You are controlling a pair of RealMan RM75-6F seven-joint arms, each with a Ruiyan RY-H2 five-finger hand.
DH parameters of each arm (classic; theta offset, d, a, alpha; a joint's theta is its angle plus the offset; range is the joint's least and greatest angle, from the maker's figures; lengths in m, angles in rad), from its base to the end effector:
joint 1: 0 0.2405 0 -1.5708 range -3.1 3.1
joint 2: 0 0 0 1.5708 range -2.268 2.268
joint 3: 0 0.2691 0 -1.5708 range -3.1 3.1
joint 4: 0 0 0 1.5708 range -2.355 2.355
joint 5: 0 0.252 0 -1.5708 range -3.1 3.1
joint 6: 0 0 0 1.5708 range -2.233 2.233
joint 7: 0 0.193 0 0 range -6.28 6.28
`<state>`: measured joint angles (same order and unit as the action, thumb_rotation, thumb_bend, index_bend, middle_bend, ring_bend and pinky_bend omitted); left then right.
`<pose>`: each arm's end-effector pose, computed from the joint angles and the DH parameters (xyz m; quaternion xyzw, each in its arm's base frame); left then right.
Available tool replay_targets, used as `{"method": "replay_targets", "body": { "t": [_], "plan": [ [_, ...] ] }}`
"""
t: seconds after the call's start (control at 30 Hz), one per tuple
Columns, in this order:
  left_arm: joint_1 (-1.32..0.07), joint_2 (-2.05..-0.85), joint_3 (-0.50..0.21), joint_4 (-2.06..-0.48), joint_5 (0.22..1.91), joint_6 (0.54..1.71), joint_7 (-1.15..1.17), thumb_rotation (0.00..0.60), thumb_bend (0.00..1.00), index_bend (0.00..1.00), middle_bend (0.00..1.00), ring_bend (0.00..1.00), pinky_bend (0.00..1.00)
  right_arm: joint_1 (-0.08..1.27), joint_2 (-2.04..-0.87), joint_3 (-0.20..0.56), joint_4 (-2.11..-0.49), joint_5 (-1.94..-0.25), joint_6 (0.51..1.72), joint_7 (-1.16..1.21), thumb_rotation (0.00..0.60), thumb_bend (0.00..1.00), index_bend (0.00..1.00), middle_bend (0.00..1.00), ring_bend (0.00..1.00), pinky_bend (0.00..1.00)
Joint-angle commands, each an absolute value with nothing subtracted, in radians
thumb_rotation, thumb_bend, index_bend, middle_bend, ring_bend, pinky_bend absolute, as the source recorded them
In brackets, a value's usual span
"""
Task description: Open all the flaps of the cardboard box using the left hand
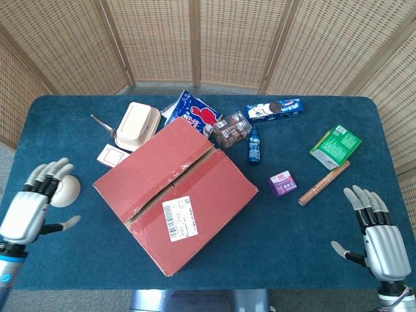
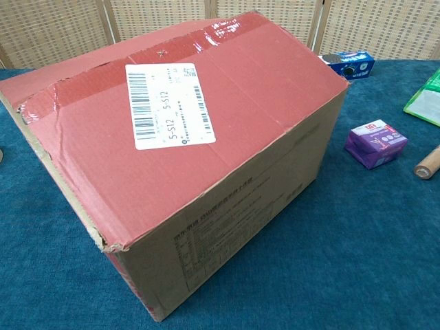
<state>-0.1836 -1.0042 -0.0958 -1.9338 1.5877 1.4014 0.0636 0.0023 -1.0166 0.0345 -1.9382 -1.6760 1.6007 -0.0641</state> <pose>-0.2273 0.2605 0.1220 -0.6321 -0.3802 -0.4644 0.4901 -0.2506 -0.2000 0.1421 0.5744 -0.3880 0.4771 0.5402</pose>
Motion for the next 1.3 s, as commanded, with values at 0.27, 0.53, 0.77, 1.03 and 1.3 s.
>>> {"method": "replay_targets", "body": {
  "t": [0.27,0.53,0.77,1.03,1.3],
  "plan": [
    [-0.272,-1.146,-0.099,-2.038,1.554,1.303,0.332,0.600,0.00,0.02,0.00,0.00,0.00,0.000,-0.997,0.035,-1.937,-1.670,1.608,-0.015,0.600,0.00,0.00,0.00,0.00,0.00],
    [-0.300,-1.205,-0.111,-2.017,1.533,1.300,0.407,0.600,0.00,0.02,0.00,0.00,0.00,0.001,-0.989,0.035,-1.936,-1.672,1.609,0.006,0.600,0.00,0.00,0.00,0.00,0.00],
    [-0.310,-1.233,-0.126,-1.997,1.528,1.326,0.427,0.600,0.08,0.01,0.00,0.00,0.00,-0.001,-0.985,0.033,-1.938,-1.676,1.613,0.016,0.600,0.00,0.00,0.00,0.00,0.00],
    [-0.323,-1.229,-0.158,-1.969,1.544,1.365,0.408,0.600,0.25,0.01,0.00,0.00,0.01,-0.002,-0.984,0.029,-1.939,-1.684,1.613,0.013,0.600,0.00,0.00,0.00,0.00,0.00],
    [-0.321,-1.189,-0.201,-1.950,1.528,1.413,0.379,0.600,0.29,0.01,0.00,0.00,0.01,-0.003,-0.982,0.028,-1.940,-1.688,1.616,0.017,0.600,0.00,0.00,0.00,0.00,0.00]
  ]
}}
